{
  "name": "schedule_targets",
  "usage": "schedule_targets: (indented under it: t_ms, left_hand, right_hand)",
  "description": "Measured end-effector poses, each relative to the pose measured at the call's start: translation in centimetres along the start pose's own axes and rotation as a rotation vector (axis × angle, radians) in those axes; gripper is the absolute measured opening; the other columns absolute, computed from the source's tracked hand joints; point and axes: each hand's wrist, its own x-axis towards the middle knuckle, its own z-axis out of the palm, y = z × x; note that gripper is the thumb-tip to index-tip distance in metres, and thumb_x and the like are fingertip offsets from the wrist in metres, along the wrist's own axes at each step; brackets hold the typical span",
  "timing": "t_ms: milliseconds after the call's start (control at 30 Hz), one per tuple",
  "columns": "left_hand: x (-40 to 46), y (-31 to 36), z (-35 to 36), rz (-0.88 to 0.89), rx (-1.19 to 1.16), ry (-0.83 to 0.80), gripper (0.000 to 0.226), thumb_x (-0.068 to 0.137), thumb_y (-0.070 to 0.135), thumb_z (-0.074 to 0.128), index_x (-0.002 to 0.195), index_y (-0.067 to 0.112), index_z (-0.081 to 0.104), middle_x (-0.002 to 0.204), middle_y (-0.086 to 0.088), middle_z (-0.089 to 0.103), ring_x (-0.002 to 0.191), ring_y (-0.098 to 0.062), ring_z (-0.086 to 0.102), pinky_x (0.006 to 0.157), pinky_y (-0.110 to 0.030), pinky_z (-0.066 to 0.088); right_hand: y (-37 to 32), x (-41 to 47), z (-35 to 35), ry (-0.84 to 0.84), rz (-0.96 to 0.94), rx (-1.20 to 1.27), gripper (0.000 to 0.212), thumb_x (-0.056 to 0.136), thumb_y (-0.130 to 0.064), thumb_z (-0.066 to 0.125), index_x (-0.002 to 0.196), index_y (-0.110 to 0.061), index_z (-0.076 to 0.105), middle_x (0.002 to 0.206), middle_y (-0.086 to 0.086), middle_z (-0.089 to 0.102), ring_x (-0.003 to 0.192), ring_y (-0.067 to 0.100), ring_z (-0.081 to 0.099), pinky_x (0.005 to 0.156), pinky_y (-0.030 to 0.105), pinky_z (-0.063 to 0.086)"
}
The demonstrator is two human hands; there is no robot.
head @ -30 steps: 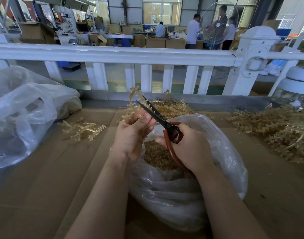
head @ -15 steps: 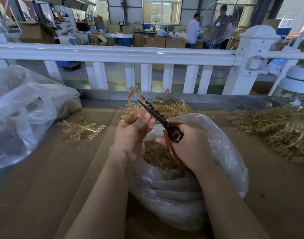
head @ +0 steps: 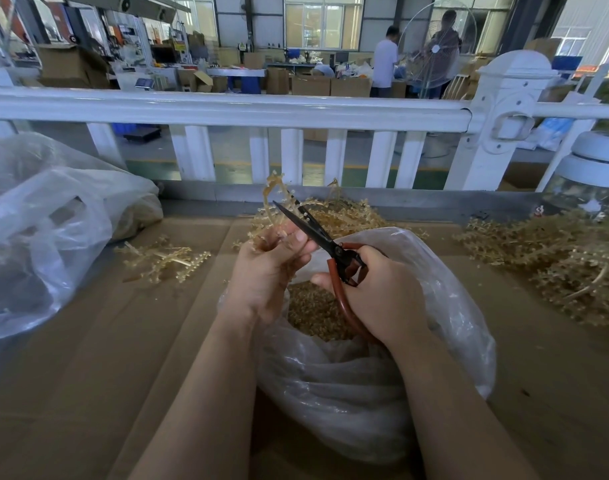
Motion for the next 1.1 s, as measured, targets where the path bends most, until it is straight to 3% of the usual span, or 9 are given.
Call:
schedule_targets:
  t_ms: [133,367,600,733,800,933,1033,1100]
  left_hand:
    - [0.05,-0.1,0.02,-0.027,-0.021,-0.007,0.01,0.073,0.009,0.071,0.083,0.011,0.07,0.078,-0.001,0.074,0.074,-0.011,0.071,0.068,-0.019,0.056]
    - [0.02,-0.12,-0.01,-0.043,-0.03,-0.002,0.015,0.073,0.011,0.071,0.088,0.011,0.07,0.082,-0.002,0.074,0.075,-0.011,0.071,0.069,-0.019,0.056]
    - [-0.01,-0.05,0.08,-0.043,-0.048,0.02,0.019,0.074,0.01,0.07,0.093,0.011,0.069,0.083,-0.001,0.075,0.074,-0.01,0.071,0.067,-0.019,0.055]
    - [0.19,0.23,-0.27,-0.07,-0.151,0.128,0.023,0.072,0.01,0.072,0.094,0.013,0.068,0.085,-0.003,0.075,0.075,-0.01,0.072,0.067,-0.018,0.056]
    - [0.21,0.19,-0.36,-0.084,-0.116,0.14,0.026,0.07,0.01,0.074,0.096,0.013,0.069,0.085,-0.003,0.076,0.074,-0.01,0.072,0.067,-0.019,0.056]
    - [0.01,-0.34,0.12,-0.151,0.119,0.067,0.023,0.067,0.016,0.076,0.09,0.016,0.073,0.084,0.001,0.075,0.077,-0.009,0.069,0.073,-0.025,0.049]
    - [-0.18,-0.55,0.53,-0.205,0.154,0.033,0.011,0.063,0.014,0.078,0.074,0.014,0.077,0.072,-0.001,0.072,0.065,-0.01,0.067,0.06,-0.022,0.053]
    - [-0.1,-0.73,0.53,-0.214,0.199,0.012,0.012,0.063,0.017,0.08,0.075,0.014,0.076,0.071,-0.003,0.071,0.064,-0.012,0.067,0.063,-0.024,0.054]
  right_hand:
    - [-0.22,0.01,-0.11,-0.016,0.01,0.045,0.081,0.064,-0.091,0.044,0.101,-0.023,0.07,0.086,-0.017,0.067,0.074,0.001,0.057,0.063,0.009,0.039]
    - [-0.21,-0.03,-0.2,0.019,-0.021,0.046,0.073,0.067,-0.086,0.049,0.088,-0.019,0.068,0.078,-0.02,0.061,0.065,-0.001,0.055,0.057,0.006,0.036]
    - [0.09,0.04,0.04,-0.001,-0.022,0.047,0.065,0.07,-0.082,0.056,0.095,-0.024,0.069,0.078,-0.022,0.06,0.07,0.0,0.059,0.06,0.007,0.039]
    - [0.09,0.06,0.19,-0.06,0.018,0.094,0.079,0.063,-0.092,0.046,0.107,-0.03,0.068,0.089,-0.021,0.067,0.078,-0.002,0.061,0.067,0.011,0.045]
    - [0.04,0.12,0.21,-0.059,0.073,0.167,0.074,0.064,-0.091,0.048,0.102,-0.031,0.069,0.086,-0.023,0.068,0.076,-0.004,0.062,0.066,0.01,0.045]
    - [0.33,0.49,0.43,-0.026,0.192,0.364,0.038,0.08,-0.063,0.071,0.081,-0.024,0.071,0.072,-0.016,0.07,0.069,0.001,0.066,0.059,0.017,0.051]
    - [0.32,0.65,0.37,-0.045,0.252,0.469,0.028,0.086,-0.045,0.075,0.077,-0.019,0.073,0.069,-0.007,0.072,0.064,0.005,0.068,0.057,0.022,0.055]
    - [0.19,0.69,0.36,-0.055,0.263,0.529,0.026,0.088,-0.037,0.074,0.07,-0.018,0.072,0.063,-0.004,0.071,0.055,0.006,0.065,0.053,0.019,0.05]
